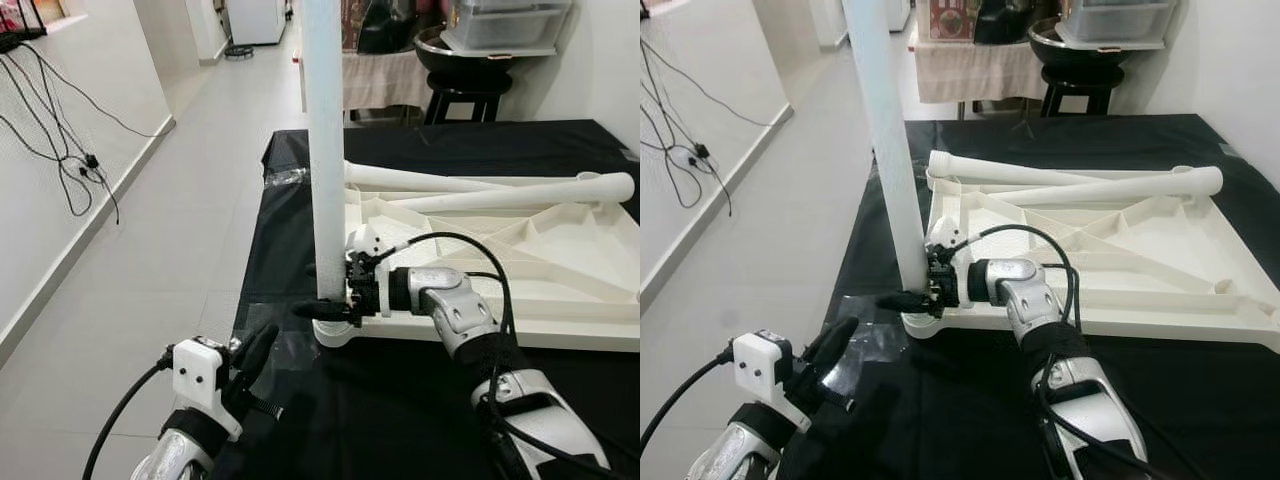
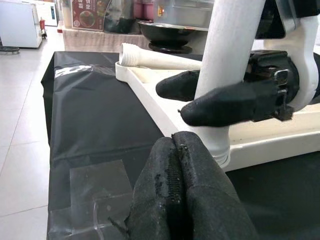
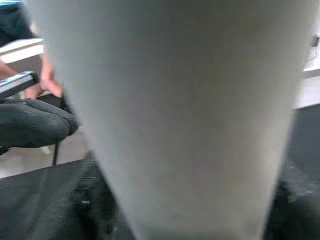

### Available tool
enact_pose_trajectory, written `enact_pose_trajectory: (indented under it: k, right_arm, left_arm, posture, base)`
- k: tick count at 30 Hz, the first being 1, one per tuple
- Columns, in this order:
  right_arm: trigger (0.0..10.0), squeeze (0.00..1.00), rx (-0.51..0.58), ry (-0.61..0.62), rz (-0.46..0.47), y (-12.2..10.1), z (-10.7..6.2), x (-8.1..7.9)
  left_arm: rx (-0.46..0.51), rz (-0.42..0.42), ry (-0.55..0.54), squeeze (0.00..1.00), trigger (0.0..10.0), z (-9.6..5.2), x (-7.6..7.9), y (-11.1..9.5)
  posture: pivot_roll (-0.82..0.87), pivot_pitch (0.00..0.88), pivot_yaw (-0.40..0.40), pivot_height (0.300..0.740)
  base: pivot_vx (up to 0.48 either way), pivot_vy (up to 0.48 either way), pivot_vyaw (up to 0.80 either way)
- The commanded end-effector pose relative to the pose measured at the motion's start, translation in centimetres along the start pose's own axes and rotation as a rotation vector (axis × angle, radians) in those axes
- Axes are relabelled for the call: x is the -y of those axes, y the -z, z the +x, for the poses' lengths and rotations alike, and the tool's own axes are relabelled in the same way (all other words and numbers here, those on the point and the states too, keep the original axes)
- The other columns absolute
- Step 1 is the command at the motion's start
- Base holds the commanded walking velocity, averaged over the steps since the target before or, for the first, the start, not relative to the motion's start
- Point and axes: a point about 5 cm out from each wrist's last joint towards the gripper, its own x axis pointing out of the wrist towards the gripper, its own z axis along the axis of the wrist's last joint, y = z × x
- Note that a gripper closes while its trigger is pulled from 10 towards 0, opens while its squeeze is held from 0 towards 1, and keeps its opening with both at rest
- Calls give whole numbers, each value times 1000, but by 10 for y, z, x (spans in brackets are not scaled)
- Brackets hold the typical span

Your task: Building children table

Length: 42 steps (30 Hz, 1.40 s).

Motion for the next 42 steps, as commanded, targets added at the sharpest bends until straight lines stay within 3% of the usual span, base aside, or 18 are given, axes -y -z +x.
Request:
enact_pose_trajectory:
  k: [1,9,15,17,18,19,20,21,23,24,33,34,37,38,40,42]
  right_arm:
    - [0,0,3,-32,-11,-1,3,-1]
    - [0,0,8,-38,-27,5,-8,3]
    - [0,0,9,87,-38,12,-22,6]
    - [0,0,30,310,-22,19,-15,3]
    - [0,0,30,310,-22,19,-15,3]
    - [0,0,55,517,61,32,-2,-15]
    - [0,0,55,517,61,32,-2,-15]
    - [0,0,52,648,109,46,6,-34]
    - [0,0,52,648,109,46,6,-34]
    - [0,0,42,724,144,52,7,-43]
    - [0,0,24,718,100,50,9,-43]
    - [10000,0,25,698,99,48,10,-45]
    - [10000,0,41,669,93,44,11,-46]
    - [10000,1000,60,642,95,38,13,-47]
    - [10000,1000,109,577,106,28,16,-45]
    - [10000,1000,179,435,100,8,19,-33]
  left_arm:
    - [-24,-5,-4,0,10000,-2,0,5]
    - [-23,-6,-4,0,10000,-1,1,5]
    - [-24,-7,-4,0,10000,-2,2,5]
    - [-25,-7,-3,0,10000,-4,2,5]
    - [-25,-7,-3,0,10000,-4,2,5]
    - [-25,-7,-2,0,10000,-4,1,5]
    - [-25,-7,-2,0,10000,-4,1,5]
    - [-27,-6,-2,0,10000,-5,0,5]
    - [-27,-6,-2,0,10000,-5,0,5]
    - [-28,-6,-2,0,10000,-5,0,5]
    - [-26,-5,-7,0,10000,-6,1,4]
    - [-25,-5,-7,0,10000,-6,1,4]
    - [-25,-6,-6,0,10000,-6,1,4]
    - [-25,-8,-4,0,10000,-5,1,3]
    - [-25,-8,-3,0,10000,-5,1,3]
    - [-24,-9,-2,0,10000,-4,1,3]
  posture:
    - [10,39,21,740]
    - [6,39,19,740]
    - [-3,42,16,740]
    - [-1,45,5,740]
    - [-1,45,5,740]
    - [-1,64,4,740]
    - [-1,64,4,740]
    - [-12,50,14,740]
    - [-12,50,14,740]
    - [-2,51,8,740]
    - [-2,59,4,740]
    - [-6,60,5,740]
    - [-7,60,8,740]
    - [-8,61,9,740]
    - [-14,58,13,740]
    - [-8,56,12,740]
  base:
    - [0,0,0]
    - [0,0,0]
    - [0,0,0]
    - [0,0,0]
    - [0,0,0]
    - [0,0,0]
    - [0,0,0]
    - [0,0,0]
    - [0,0,0]
    - [0,0,0]
    - [0,0,0]
    - [0,0,0]
    - [0,0,0]
    - [0,0,0]
    - [0,0,0]
    - [0,0,0]
